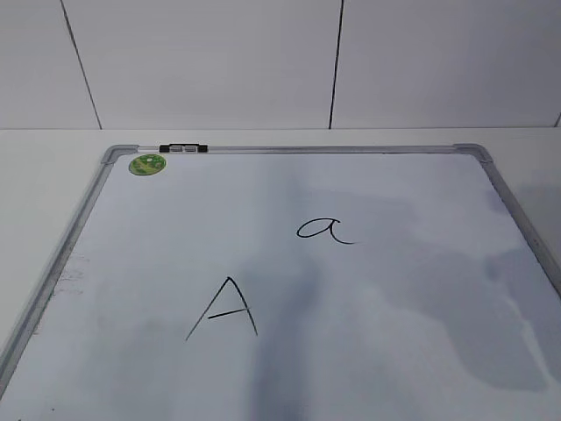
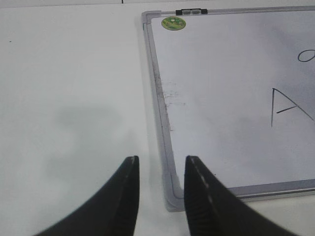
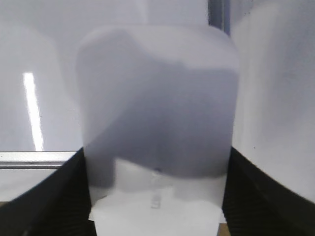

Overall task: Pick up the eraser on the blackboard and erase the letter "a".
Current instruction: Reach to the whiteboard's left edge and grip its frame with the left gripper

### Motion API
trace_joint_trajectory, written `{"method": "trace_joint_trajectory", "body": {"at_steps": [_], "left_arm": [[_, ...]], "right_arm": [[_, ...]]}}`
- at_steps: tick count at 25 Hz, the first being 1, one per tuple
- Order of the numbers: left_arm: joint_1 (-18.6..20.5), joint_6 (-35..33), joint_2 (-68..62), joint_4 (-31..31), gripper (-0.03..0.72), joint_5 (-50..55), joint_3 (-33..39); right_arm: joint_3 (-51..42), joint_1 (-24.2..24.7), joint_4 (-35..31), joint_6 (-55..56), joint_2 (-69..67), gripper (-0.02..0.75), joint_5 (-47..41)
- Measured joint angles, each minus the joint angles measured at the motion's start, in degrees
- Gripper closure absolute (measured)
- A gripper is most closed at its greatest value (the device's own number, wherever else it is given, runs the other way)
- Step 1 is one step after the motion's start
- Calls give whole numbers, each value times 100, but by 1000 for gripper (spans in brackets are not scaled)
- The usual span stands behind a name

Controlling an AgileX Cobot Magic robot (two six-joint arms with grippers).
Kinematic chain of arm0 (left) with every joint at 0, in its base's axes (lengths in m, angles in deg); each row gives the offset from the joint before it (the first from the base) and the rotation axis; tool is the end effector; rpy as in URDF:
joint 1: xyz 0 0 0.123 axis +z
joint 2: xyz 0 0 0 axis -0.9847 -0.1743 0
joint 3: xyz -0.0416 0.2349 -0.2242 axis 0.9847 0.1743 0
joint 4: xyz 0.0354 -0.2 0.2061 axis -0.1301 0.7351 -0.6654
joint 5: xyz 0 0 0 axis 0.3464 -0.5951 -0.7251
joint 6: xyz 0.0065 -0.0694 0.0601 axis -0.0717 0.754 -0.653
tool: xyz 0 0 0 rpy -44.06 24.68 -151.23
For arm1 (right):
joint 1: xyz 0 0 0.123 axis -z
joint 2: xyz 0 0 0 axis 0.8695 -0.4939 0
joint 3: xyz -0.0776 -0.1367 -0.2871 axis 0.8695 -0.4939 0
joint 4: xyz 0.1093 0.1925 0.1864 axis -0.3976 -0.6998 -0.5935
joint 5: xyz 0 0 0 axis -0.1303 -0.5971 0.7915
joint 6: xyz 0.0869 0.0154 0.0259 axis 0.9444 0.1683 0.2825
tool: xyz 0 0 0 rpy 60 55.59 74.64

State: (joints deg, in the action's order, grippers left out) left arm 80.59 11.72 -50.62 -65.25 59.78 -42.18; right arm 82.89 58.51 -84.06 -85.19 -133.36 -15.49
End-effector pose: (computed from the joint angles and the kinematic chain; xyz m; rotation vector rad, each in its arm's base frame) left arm -0.0146 -0.0159 0.2942 0.0924 2.0828 -0.1727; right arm 0.2023 0.0132 0.2925 0.0191 2.9351 0.1175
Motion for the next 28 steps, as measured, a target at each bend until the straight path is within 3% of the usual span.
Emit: {"method": "trace_joint_trajectory", "body": {"at_steps": [12,28], "left_arm": [[0,0,-124,338,433,-507,-427],[0,0,-2797,842,347,-1277,-796]], "right_arm": [[0,0,-19,0,0,172,11],[0,0,-88,0,0,172,119]]}}
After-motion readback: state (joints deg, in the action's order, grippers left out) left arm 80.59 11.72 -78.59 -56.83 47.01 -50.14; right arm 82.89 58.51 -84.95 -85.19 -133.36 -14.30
